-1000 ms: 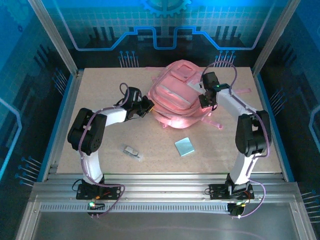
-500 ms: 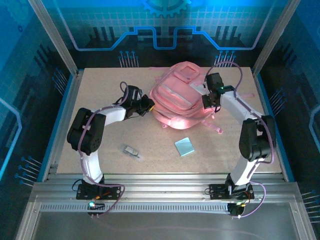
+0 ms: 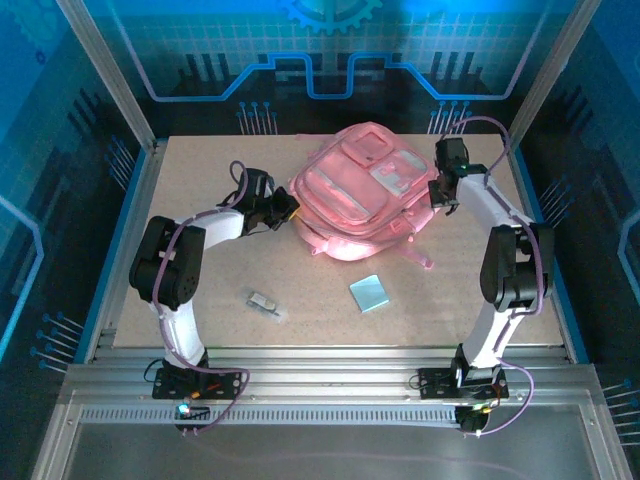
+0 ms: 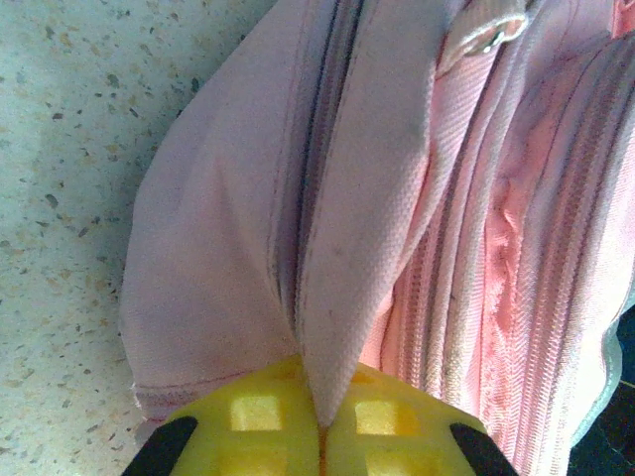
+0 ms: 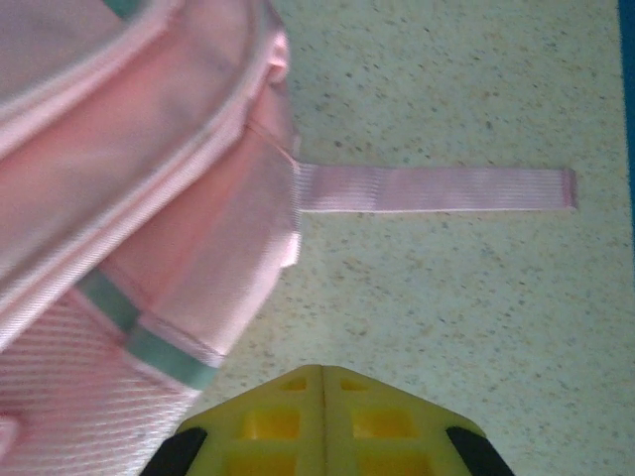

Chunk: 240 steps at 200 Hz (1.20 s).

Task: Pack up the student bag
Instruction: Zip the student bag at the top-center of the table, then unzip the student bag at the top-center of the table.

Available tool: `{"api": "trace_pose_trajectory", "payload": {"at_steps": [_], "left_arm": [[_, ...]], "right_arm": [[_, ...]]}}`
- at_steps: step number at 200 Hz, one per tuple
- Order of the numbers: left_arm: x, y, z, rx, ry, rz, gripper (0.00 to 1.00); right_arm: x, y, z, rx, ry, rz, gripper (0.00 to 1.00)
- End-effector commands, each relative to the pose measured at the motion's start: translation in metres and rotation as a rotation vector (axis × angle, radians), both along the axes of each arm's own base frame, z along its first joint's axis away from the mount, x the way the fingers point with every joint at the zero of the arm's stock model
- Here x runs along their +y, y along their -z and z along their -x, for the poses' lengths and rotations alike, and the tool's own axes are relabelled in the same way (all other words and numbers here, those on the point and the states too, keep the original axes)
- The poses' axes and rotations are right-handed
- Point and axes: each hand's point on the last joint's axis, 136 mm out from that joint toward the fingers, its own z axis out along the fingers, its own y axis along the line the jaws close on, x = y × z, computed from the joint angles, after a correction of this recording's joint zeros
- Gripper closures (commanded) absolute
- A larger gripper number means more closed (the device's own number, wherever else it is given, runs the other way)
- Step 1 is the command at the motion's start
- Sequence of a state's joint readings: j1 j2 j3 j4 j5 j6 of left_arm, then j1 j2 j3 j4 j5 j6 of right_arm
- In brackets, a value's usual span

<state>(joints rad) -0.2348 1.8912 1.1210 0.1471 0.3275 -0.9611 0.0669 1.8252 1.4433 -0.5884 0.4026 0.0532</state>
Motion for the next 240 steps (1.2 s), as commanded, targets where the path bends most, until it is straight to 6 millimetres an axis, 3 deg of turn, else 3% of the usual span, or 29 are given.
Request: {"api": "trace_pose_trajectory", "payload": {"at_steps": [1, 15, 31, 46, 72, 104, 165, 208, 240], "left_arm": [[-0.005, -0.043, -0.014, -0.116, 0.014, 0.014, 0.97], [-0.010, -0.045, -0.011, -0.119, 0.026, 0.015, 0.95], [-0.016, -0.045, -0.008, -0.122, 0.041, 0.017, 0.96], [-0.020, -0.045, -0.006, -0.123, 0.049, 0.021, 0.97], [-0.024, -0.043, -0.004, -0.120, 0.055, 0.034, 0.99], [-0.040, -0.047, -0.001, -0.132, 0.072, 0.056, 1.00], [-0.056, -0.047, 0.002, -0.131, 0.096, 0.077, 1.00], [-0.054, -0.051, 0.004, -0.134, 0.094, 0.061, 1.00], [-0.053, -0.052, 0.006, -0.136, 0.090, 0.067, 1.00]], "right_arm": [[0.044, -0.030, 0.007, -0.045, -0.058, -0.154, 0.93], [0.082, -0.040, 0.017, -0.060, -0.119, -0.296, 0.67], [0.123, -0.054, 0.028, -0.083, -0.180, -0.474, 0.23], [0.155, -0.062, 0.038, -0.094, -0.228, -0.623, 0.00], [0.190, -0.062, 0.046, -0.063, -0.287, -0.761, 0.00], [0.210, -0.048, 0.047, -0.021, -0.286, -0.823, 0.00], [0.203, -0.005, 0.040, -0.031, -0.197, -0.806, 0.00], [0.174, -0.015, 0.022, -0.113, -0.134, -0.656, 0.00], [0.175, -0.013, 0.009, -0.114, -0.151, -0.666, 0.00]]}}
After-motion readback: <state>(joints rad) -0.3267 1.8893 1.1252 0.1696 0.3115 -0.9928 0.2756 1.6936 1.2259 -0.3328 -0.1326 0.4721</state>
